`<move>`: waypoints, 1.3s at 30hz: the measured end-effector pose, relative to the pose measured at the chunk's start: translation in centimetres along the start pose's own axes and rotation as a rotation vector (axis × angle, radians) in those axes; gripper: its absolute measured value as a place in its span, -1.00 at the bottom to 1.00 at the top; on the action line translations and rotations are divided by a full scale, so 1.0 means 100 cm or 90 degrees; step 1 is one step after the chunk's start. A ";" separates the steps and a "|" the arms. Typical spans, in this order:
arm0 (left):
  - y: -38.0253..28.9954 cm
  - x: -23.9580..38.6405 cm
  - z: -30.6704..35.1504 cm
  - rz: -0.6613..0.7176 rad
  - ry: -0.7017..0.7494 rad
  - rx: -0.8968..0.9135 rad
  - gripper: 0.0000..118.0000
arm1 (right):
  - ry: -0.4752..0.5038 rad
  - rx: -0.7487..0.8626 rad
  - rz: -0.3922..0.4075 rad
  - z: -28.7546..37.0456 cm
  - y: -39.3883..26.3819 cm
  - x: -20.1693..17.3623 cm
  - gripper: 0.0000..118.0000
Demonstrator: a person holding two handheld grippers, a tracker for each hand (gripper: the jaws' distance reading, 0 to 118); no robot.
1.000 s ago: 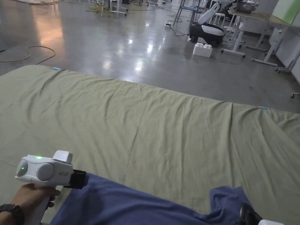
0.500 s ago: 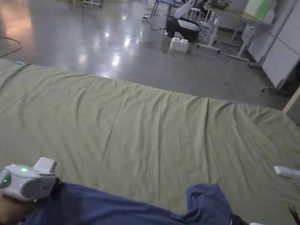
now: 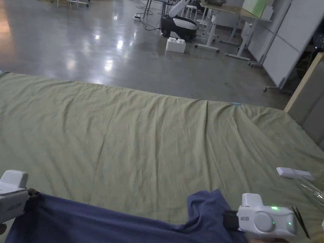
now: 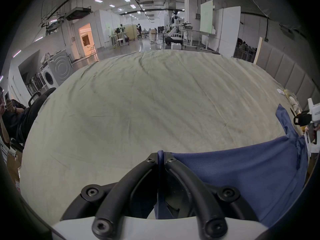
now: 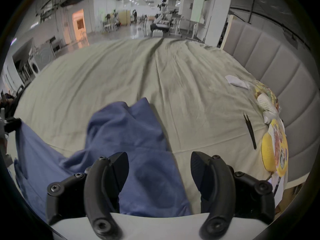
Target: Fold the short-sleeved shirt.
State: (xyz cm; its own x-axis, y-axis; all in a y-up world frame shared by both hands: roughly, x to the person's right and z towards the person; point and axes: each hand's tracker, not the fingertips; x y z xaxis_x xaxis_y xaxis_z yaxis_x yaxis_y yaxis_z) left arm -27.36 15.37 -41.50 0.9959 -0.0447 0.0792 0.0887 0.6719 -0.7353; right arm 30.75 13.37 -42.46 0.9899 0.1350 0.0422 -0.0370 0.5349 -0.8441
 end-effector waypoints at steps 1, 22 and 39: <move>0.000 -0.001 0.002 0.001 -0.001 0.003 -0.91 | 0.004 -0.014 0.011 -0.010 0.002 0.000 0.32; -0.004 -0.004 0.051 0.054 -0.014 0.050 -0.91 | 0.076 0.078 -0.028 0.043 0.007 -0.003 -0.97; -0.081 -0.027 0.172 0.112 -0.077 0.127 -0.91 | 0.104 0.140 0.011 0.194 -0.094 0.018 -0.97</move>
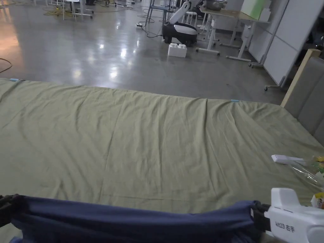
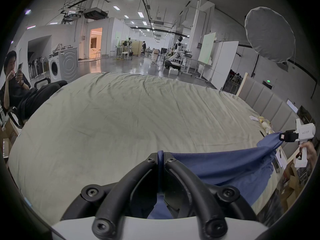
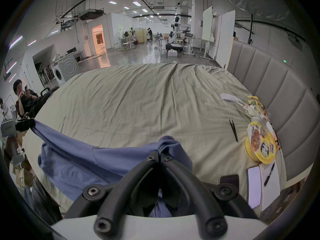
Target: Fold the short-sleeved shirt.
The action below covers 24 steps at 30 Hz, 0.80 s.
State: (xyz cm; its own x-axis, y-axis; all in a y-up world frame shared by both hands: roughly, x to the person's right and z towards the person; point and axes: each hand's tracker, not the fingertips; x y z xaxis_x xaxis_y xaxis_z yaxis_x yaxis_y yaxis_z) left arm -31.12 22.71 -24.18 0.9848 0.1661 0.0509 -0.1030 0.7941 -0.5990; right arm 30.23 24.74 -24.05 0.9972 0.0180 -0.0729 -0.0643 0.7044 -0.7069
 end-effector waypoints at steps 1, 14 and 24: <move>-0.006 -0.002 0.006 0.002 -0.001 -0.002 -0.91 | 0.002 -0.007 0.004 0.004 -0.007 0.001 -0.97; -0.098 -0.010 0.023 -0.008 0.011 -0.147 -0.91 | -0.034 -0.151 0.068 -0.004 -0.108 -0.001 -0.97; -0.123 -0.001 0.010 0.003 0.038 -0.184 -0.91 | -0.060 -0.180 0.067 -0.038 -0.147 -0.014 -0.96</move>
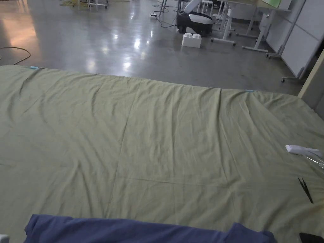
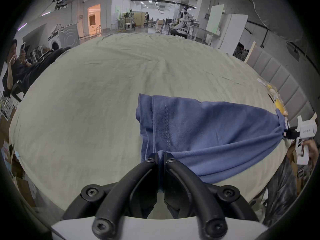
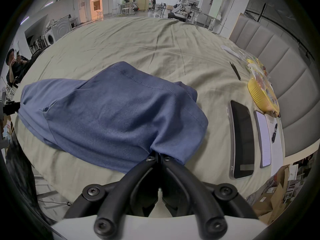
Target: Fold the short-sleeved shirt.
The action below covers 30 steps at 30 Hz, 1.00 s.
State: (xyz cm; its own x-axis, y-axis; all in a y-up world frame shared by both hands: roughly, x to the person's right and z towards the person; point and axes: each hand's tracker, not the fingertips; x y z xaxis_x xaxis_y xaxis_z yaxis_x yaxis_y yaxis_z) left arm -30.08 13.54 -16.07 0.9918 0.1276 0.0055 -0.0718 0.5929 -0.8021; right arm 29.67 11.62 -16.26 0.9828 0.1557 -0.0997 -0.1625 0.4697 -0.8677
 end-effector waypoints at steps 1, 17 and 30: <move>0.000 0.000 0.001 0.001 0.000 0.002 -0.90 | -0.001 0.001 -0.001 0.001 0.000 0.001 -0.94; 0.076 0.064 0.051 -0.005 0.029 0.310 0.00 | -0.069 0.415 -0.147 0.109 0.061 -0.042 0.37; 0.099 0.134 0.064 -0.104 0.125 0.494 -0.75 | -0.077 0.679 -0.118 0.129 0.120 -0.118 -0.81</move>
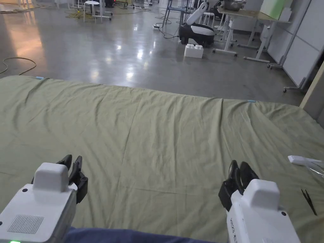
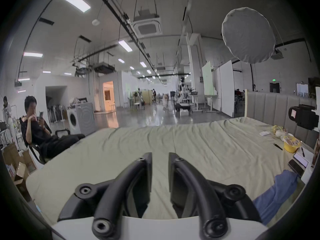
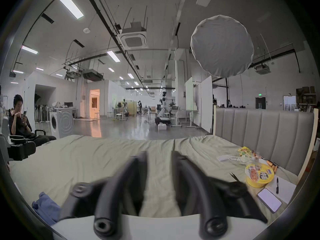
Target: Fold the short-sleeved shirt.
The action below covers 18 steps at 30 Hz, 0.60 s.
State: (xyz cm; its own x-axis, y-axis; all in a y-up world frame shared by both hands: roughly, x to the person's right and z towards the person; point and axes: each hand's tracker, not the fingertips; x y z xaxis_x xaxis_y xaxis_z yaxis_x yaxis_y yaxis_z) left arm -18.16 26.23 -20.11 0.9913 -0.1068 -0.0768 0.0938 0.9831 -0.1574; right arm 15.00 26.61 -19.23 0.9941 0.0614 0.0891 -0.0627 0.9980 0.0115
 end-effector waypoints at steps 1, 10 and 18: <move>0.001 0.001 0.001 0.000 0.001 0.003 -0.85 | 0.000 0.003 0.006 -0.001 0.002 -0.003 -0.83; -0.002 -0.024 0.005 0.015 0.025 0.007 -0.92 | 0.018 0.013 0.028 -0.007 0.005 -0.013 -0.99; -0.041 -0.101 -0.013 0.134 -0.049 -0.218 -0.92 | 0.029 -0.017 0.039 -0.014 -0.002 -0.010 -0.99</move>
State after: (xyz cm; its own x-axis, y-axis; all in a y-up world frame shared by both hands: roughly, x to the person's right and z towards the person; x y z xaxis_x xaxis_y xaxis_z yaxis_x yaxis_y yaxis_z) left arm -28.69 23.12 -19.93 0.9908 0.1156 -0.0710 -0.1353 0.8749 -0.4651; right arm 14.17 26.39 -20.72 0.9916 0.1219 0.0435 -0.1212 0.9924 -0.0195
